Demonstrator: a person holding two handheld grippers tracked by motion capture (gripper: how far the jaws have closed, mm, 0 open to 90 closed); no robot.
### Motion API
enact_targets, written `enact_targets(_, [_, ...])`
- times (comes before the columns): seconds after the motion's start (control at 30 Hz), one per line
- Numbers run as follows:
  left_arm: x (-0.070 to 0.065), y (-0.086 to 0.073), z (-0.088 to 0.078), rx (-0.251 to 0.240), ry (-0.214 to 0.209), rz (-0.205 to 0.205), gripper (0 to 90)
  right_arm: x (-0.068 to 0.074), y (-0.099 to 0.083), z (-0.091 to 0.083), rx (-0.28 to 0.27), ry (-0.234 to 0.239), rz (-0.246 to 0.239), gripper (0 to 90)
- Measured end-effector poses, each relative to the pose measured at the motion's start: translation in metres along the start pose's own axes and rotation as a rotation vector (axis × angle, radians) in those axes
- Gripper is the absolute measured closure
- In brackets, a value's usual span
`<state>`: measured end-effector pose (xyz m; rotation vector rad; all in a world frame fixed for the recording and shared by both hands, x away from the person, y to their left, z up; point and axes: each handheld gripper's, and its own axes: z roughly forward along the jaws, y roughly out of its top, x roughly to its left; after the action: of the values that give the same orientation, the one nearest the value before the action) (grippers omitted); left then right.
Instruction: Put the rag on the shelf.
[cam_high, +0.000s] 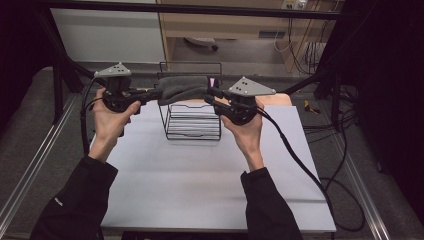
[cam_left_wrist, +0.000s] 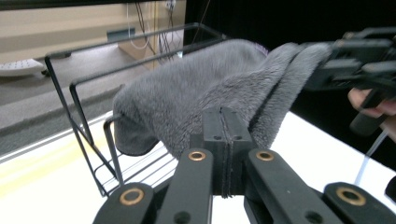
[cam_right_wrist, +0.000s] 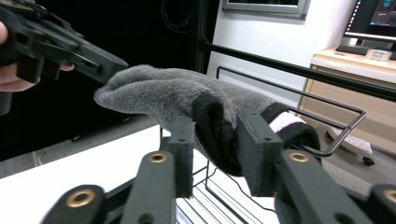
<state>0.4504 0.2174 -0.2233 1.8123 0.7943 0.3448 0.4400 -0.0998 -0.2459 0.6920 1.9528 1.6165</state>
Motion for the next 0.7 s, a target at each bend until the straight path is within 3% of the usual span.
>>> enact_targets(0.17, [-0.003, -0.009, 0.005, 0.039, 0.005, 0.028, 89.9, 0.002, 0.003, -0.009, -0.003, 0.024, 0.013, 51.8])
enact_targets(0.23, [-0.004, -0.013, 0.009, 0.059, 0.009, 0.039, 89.8, 0.002, 0.006, -0.013, -0.016, 0.03, 0.02, 52.3])
enact_targets(0.3, [-0.004, -0.017, 0.014, 0.071, 0.02, 0.048, 89.9, 0.002, 0.007, -0.013, -0.008, 0.037, 0.037, 61.6])
enact_targets(0.47, [-0.001, -0.027, 0.026, 0.087, 0.05, 0.058, 89.8, -0.003, -0.002, 0.0, 0.082, 0.024, 0.082, 83.6])
enact_targets(0.7, [0.009, -0.039, 0.038, 0.075, 0.069, 0.033, 89.8, -0.012, -0.022, 0.02, 0.152, -0.009, 0.126, 89.8])
